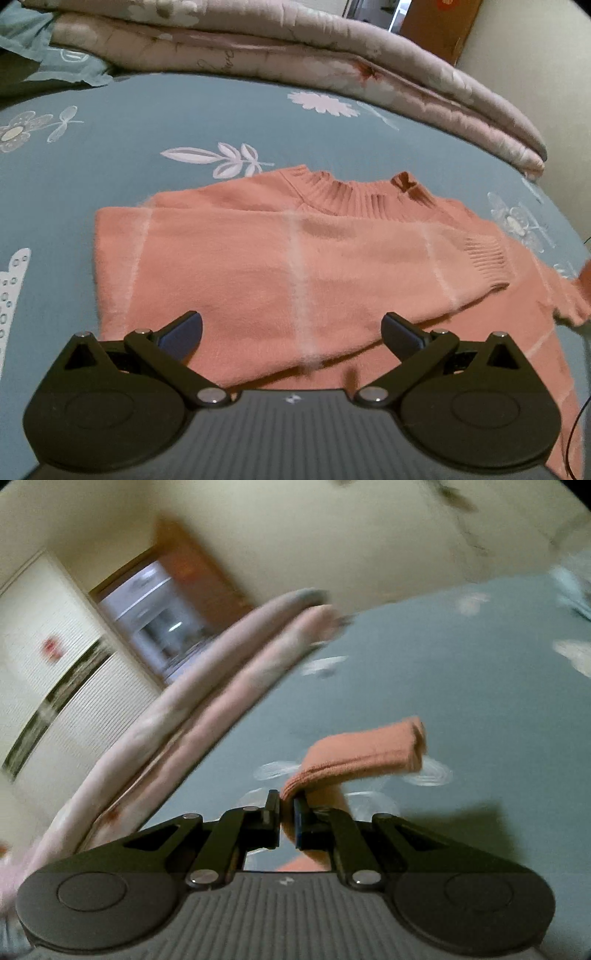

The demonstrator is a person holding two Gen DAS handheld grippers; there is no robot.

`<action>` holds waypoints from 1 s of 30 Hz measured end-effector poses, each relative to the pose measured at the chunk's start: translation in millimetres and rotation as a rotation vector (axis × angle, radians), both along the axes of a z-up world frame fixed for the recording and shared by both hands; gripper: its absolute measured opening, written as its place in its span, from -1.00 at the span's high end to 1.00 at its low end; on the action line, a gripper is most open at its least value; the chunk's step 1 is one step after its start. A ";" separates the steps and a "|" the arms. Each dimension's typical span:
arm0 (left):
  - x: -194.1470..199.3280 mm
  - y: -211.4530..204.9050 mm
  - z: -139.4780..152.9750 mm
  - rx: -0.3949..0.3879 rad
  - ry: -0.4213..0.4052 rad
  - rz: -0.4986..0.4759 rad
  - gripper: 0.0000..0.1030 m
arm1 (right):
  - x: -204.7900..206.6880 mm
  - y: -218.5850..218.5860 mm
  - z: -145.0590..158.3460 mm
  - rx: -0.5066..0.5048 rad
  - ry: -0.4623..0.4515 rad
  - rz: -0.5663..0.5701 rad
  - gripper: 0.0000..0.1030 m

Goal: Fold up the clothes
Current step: 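Lift the cuff with the right gripper and fold the sleeve across the body, then open the right gripper to lay the cuff on the sweater body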

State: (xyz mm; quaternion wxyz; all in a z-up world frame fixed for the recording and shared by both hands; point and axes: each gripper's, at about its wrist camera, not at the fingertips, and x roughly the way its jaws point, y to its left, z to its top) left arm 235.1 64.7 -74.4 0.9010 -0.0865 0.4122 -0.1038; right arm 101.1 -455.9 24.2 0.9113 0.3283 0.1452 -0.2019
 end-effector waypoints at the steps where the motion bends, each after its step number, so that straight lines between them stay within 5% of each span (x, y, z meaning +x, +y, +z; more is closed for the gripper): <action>1: -3.0 2.1 2.7 0.003 -0.009 -0.004 -0.98 | 11.6 12.3 6.7 -0.020 0.000 0.041 0.83; 11: -31.8 29.0 28.0 0.033 -0.095 0.021 -0.98 | 105.5 141.3 28.0 -0.091 0.020 0.446 0.83; 30: -53.7 88.7 39.5 0.009 -0.132 0.175 -0.98 | 165.6 371.7 -30.9 -0.247 0.138 1.008 0.82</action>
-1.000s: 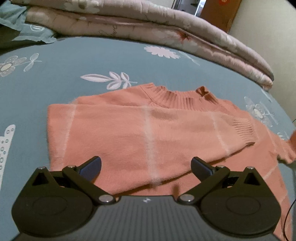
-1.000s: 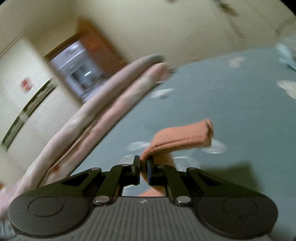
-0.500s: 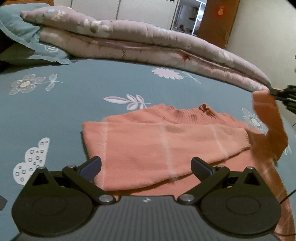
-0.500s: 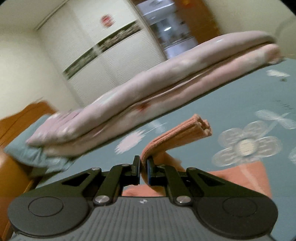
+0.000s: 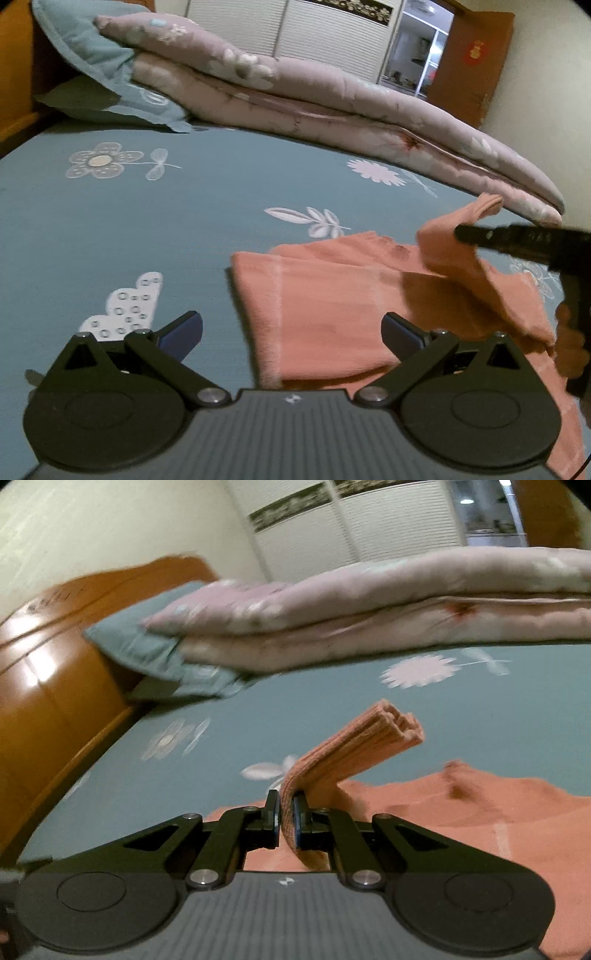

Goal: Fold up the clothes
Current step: 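Open the right gripper to lay the cuff on the sweater body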

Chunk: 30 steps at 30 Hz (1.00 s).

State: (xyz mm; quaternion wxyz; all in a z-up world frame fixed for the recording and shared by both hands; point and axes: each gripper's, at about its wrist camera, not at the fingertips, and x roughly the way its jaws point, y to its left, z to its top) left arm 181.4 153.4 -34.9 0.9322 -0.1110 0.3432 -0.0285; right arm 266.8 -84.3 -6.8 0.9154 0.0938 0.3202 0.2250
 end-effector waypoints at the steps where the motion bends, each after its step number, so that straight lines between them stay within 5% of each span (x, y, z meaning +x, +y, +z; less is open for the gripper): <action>1: -1.1 2.6 0.2 0.002 0.000 0.008 -0.98 | 0.4 8.0 -3.3 -0.015 0.005 0.016 0.82; 9: -3.8 12.1 -1.7 0.003 0.009 0.039 -0.98 | 7.8 42.9 -42.5 -0.185 0.048 0.100 0.79; 19: 8.3 1.7 -5.3 0.005 0.015 0.000 -0.98 | -25.2 46.2 -56.6 -0.394 0.014 0.216 -0.11; 25: 14.7 -7.9 -7.5 -0.001 0.016 -0.028 -0.98 | -50.5 -13.4 -34.6 -0.395 -0.008 0.049 -0.11; 30: 22.1 -23.0 -12.0 0.001 0.033 -0.074 -0.98 | -82.4 -89.5 -25.3 -0.547 0.002 -0.196 -0.22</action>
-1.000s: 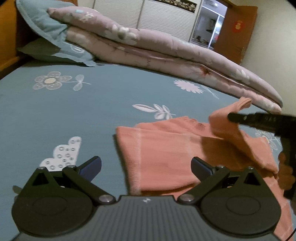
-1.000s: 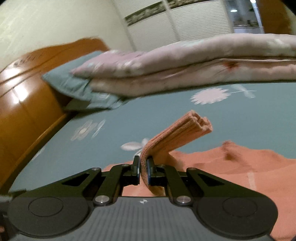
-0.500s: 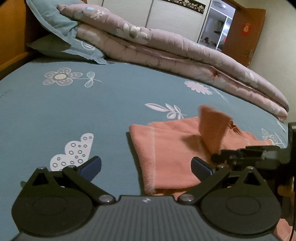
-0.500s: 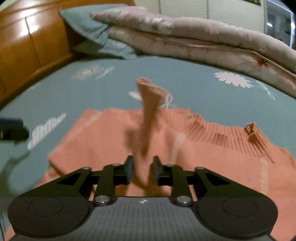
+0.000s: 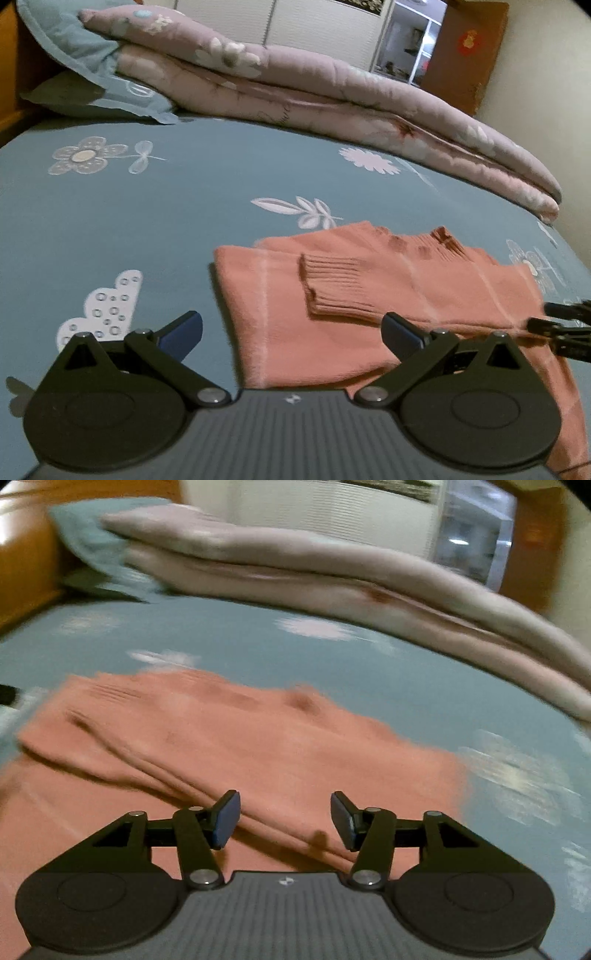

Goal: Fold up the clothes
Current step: 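Open the right gripper to lay the cuff on the sweater body, then lift the open right gripper away from the sweater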

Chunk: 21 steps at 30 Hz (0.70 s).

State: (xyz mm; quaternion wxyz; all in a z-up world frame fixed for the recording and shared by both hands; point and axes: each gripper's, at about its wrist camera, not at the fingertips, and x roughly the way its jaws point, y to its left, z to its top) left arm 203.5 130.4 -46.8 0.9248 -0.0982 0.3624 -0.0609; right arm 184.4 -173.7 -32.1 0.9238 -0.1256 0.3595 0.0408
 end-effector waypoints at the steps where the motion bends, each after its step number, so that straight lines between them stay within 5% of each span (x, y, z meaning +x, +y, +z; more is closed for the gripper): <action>1: 1.6 -4.3 0.1 0.002 0.001 -0.011 -0.98 | -6.9 -13.9 -1.0 -0.039 0.000 -0.043 -0.22; 6: 7.6 -25.0 5.4 0.011 -0.005 -0.061 -0.98 | -22.7 -49.9 -16.1 -0.142 0.025 -0.134 -0.22; 14: 9.3 -41.6 11.2 0.030 0.005 -0.094 -0.98 | -18.6 -30.4 -44.5 -0.406 -0.007 -0.041 -0.11; 16: 11.0 -44.6 11.1 0.036 0.016 -0.092 -0.98 | -16.2 -32.1 -40.5 -0.381 -0.036 -0.065 0.48; 18: 10.2 -46.6 13.5 0.033 0.007 -0.099 -0.98 | -14.6 -36.4 -34.5 -0.330 -0.060 -0.099 0.66; 21: 10.7 -48.6 14.3 0.035 0.004 -0.109 -0.98 | -13.2 -56.0 -28.1 -0.179 -0.066 -0.205 0.67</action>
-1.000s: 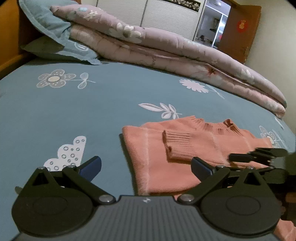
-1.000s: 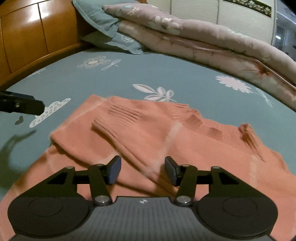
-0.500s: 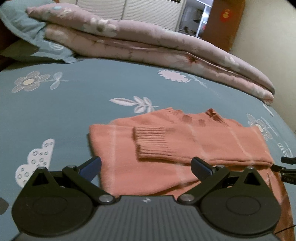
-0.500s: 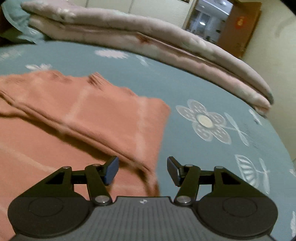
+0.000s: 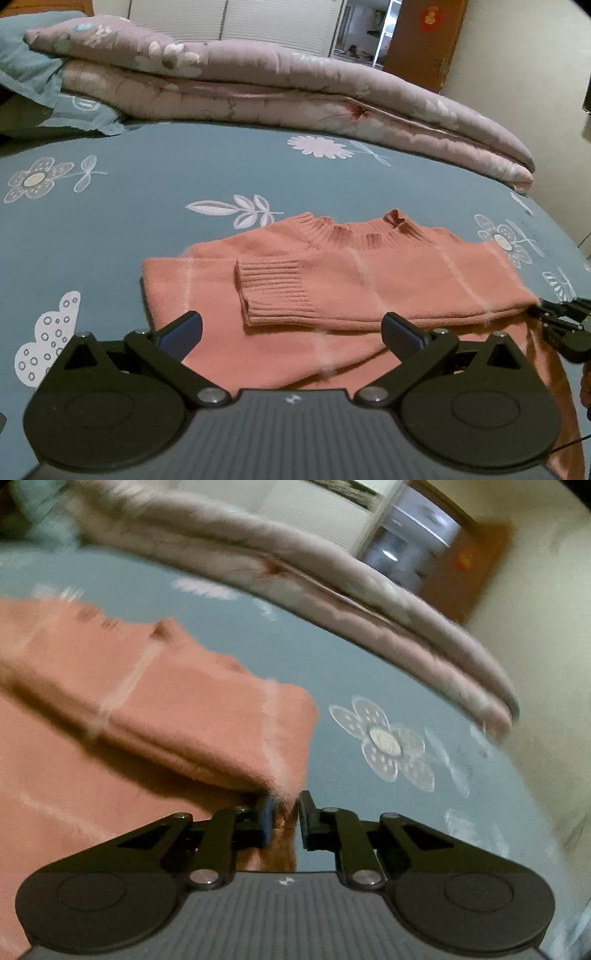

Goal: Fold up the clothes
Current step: 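Lift the open right gripper away from the sweater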

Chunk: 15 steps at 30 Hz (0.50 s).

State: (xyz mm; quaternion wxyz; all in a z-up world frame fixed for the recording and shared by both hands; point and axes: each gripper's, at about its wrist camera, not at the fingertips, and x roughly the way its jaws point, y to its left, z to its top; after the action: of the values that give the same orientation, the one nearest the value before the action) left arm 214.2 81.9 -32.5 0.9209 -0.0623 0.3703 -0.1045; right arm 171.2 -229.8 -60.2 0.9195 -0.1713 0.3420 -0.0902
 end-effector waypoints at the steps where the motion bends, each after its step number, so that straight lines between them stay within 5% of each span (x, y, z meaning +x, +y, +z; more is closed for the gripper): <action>1: 0.7 -0.8 -1.0 0.000 0.004 -0.002 -0.98 | -0.1 -10.5 0.8 0.063 -0.009 -0.048 0.67; 7: 4.5 -6.5 -6.5 -0.011 0.022 -0.021 -0.98 | -6.5 -86.6 -4.8 0.633 -0.033 -0.337 0.48; 10: 5.2 -8.7 -6.2 -0.014 0.013 -0.033 -0.98 | -11.0 -88.4 5.0 0.604 -0.009 -0.313 0.24; 15: 14.5 -13.1 -5.4 -0.042 -0.003 -0.056 -0.98 | -29.2 -88.3 34.6 0.553 -0.087 -0.308 0.21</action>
State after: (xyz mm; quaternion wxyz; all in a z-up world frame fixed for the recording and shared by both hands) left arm 228.7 68.8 -38.0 0.9167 -0.0710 0.3684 -0.1378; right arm 142.0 -318.1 -25.7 0.9205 0.1428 0.3360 -0.1394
